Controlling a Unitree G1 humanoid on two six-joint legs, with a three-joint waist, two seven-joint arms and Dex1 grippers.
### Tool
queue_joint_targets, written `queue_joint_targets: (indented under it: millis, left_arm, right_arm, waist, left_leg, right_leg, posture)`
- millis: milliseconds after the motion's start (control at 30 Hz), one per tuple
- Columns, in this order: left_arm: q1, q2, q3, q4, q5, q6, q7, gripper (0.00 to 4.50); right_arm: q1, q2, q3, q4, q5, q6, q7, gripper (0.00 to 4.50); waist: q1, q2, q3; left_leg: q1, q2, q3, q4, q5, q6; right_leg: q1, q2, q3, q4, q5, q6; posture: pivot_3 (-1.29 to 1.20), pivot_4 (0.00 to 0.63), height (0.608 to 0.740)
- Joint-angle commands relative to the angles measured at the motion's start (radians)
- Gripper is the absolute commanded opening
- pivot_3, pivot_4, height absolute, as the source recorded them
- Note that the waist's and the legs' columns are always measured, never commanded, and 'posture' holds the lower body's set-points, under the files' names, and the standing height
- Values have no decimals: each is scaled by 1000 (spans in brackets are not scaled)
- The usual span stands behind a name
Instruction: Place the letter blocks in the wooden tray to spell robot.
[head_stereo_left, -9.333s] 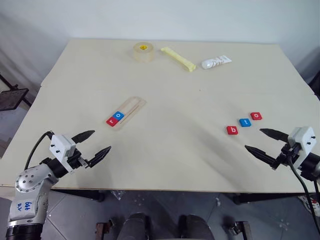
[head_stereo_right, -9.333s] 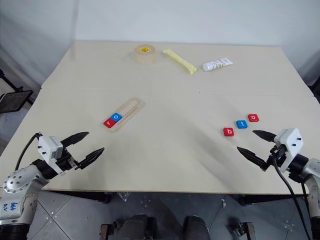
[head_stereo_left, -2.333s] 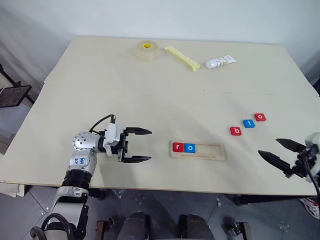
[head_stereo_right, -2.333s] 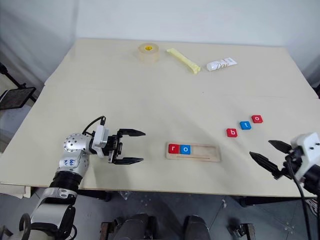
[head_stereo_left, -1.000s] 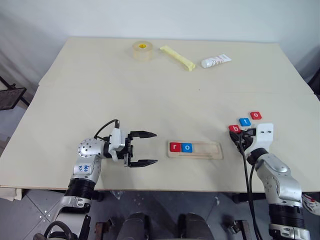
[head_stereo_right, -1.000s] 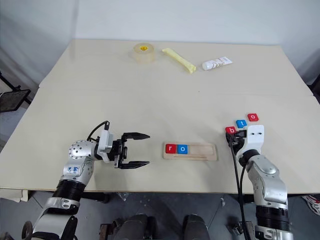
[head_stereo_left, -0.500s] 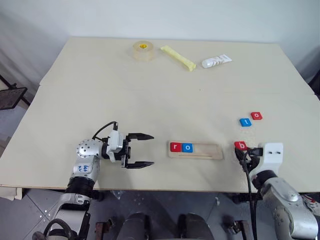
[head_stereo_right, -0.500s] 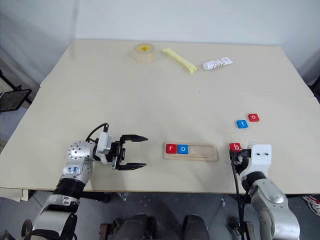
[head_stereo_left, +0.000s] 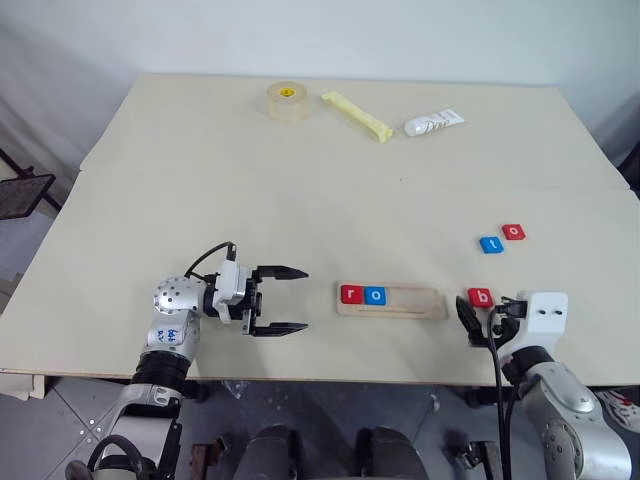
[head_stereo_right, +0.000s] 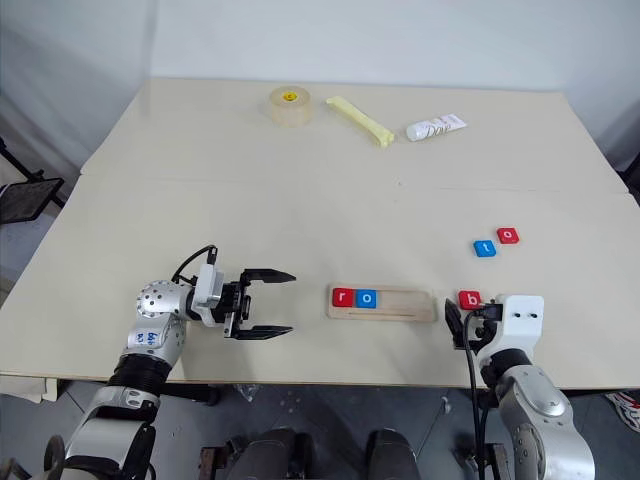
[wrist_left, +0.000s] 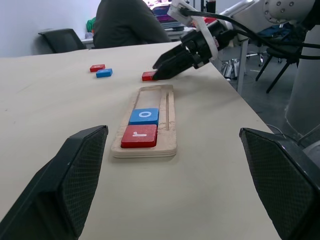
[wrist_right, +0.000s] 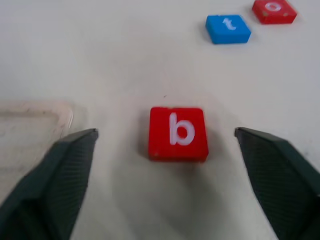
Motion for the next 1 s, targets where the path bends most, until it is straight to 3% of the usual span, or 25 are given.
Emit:
queue_joint_targets:
  millis: [33,267,433,633,833,1000]
  left_arm:
    - [-1,-1,6,-34,-19,-6,1,4500]
    - [0,-3,4,-36,-23,-2,-11,4500]
    - [-2,-11,2,-28,-22,-5,-12,4500]
    - [26,-19,3,-63,-25,-1,4,4500]
    - [93,-12,6,-152,-28,21,52,4500]
    - [141,0,7,-218,-29,42,87,4500]
  right_arm:
    - [29,-73,-38,-92,38,-5,78,4451]
    - [115,-413,-97,15,37,-78,441,4451]
    - [-38,-649,-49,280,-5,-203,691,4451]
    - [-285,-735,103,550,-90,-339,858,4451]
    - [-510,-726,269,794,-182,-464,1018,4451]
    - [-598,-706,332,895,-221,-528,1078,4451]
  waist:
    - [-1,0,0]
    - [4,0,0]
    - [1,0,1]
    - [-1,-1,1]
    - [1,-1,1]
    - [1,-1,1]
  left_leg:
    - [0,0,0,0,0,0]
    - [0,-1,1,0,0,1]
    - [0,0,3,0,0,2]
    - [0,1,2,0,1,1]
    - [0,0,1,0,1,1]
    - [-1,0,1,0,1,1]
  right_leg:
    - [0,0,0,0,0,0]
    - [2,0,0,-3,0,0]
    - [2,0,-1,-5,0,0]
    - [2,0,-3,-5,0,0]
    - [2,-1,-3,-5,0,1]
    - [2,-2,-3,-5,0,0]
  posture:
    - [0,150,740]
    - [0,150,740]
    - [0,150,740]
    - [0,150,740]
    - [0,150,740]
    - [0,150,740]
